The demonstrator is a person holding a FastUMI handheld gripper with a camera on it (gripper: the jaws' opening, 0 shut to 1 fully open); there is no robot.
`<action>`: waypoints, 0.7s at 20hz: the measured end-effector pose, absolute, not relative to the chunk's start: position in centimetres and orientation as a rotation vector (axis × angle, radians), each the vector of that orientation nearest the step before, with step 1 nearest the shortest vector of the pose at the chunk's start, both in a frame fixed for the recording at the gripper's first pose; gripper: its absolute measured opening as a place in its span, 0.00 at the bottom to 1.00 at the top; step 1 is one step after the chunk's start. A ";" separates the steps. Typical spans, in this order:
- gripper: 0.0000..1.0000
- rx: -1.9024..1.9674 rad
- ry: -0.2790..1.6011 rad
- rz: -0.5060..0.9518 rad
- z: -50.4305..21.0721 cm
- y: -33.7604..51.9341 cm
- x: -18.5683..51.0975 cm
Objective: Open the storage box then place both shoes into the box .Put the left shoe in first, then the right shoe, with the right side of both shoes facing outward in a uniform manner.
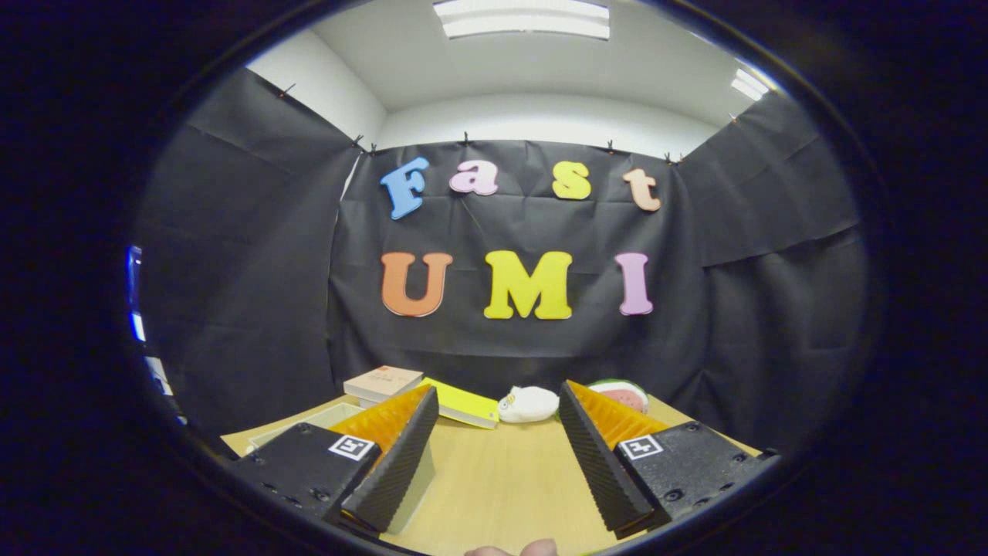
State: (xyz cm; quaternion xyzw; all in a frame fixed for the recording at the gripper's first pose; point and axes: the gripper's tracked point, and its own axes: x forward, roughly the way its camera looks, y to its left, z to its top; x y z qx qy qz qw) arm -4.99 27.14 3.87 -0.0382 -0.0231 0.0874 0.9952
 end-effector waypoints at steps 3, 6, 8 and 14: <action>0.99 -0.079 -0.058 0.145 2.4 24.6 -6.5; 0.99 -0.049 -0.021 0.152 0.6 24.1 -5.9; 0.99 -0.041 -0.011 0.158 -0.1 24.0 -5.5; 0.99 -0.082 -0.068 0.145 -0.6 23.5 -5.2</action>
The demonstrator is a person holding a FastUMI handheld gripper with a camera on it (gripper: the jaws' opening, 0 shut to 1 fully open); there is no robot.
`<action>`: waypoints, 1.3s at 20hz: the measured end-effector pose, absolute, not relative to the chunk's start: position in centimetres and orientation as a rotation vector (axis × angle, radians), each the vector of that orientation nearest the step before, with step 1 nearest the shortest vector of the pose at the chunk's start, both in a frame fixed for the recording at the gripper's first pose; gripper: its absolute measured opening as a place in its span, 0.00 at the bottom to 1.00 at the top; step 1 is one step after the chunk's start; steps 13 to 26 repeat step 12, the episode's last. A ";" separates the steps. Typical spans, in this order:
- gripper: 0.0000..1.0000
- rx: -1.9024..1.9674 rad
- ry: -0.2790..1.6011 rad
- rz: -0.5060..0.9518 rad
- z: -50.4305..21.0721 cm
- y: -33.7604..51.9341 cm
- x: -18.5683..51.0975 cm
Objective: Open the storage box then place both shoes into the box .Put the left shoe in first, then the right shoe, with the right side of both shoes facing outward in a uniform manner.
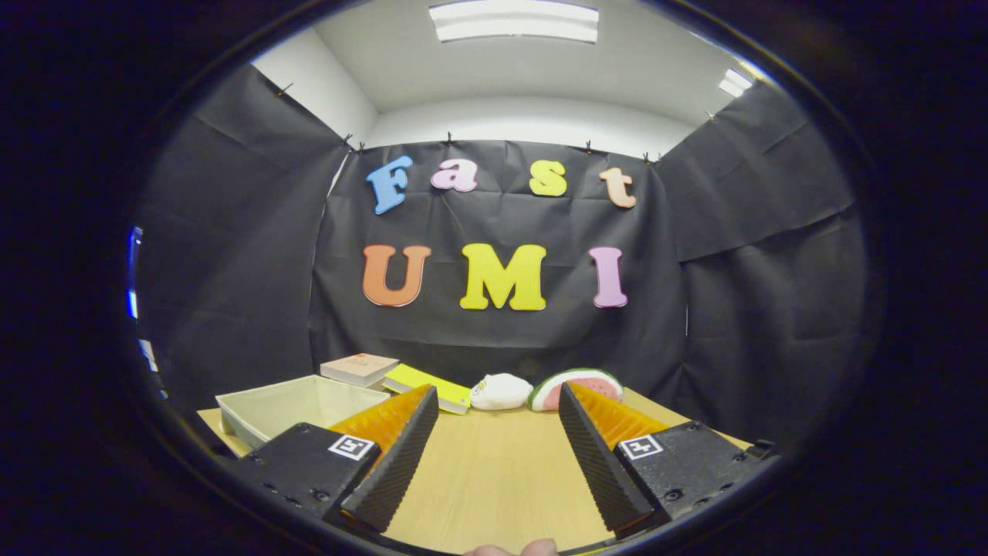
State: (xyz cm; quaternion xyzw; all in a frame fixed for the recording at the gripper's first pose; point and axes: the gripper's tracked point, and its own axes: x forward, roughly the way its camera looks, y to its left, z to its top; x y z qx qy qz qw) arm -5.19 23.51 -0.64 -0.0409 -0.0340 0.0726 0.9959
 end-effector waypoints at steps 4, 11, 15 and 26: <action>0.99 -0.082 -0.088 0.175 -0.4 24.6 -5.2; 0.99 -0.103 -0.085 0.192 -0.2 25.4 -5.1; 0.99 -0.098 -0.085 0.191 -0.1 25.4 -5.2; 0.99 -0.098 -0.085 0.191 -0.1 25.4 -5.2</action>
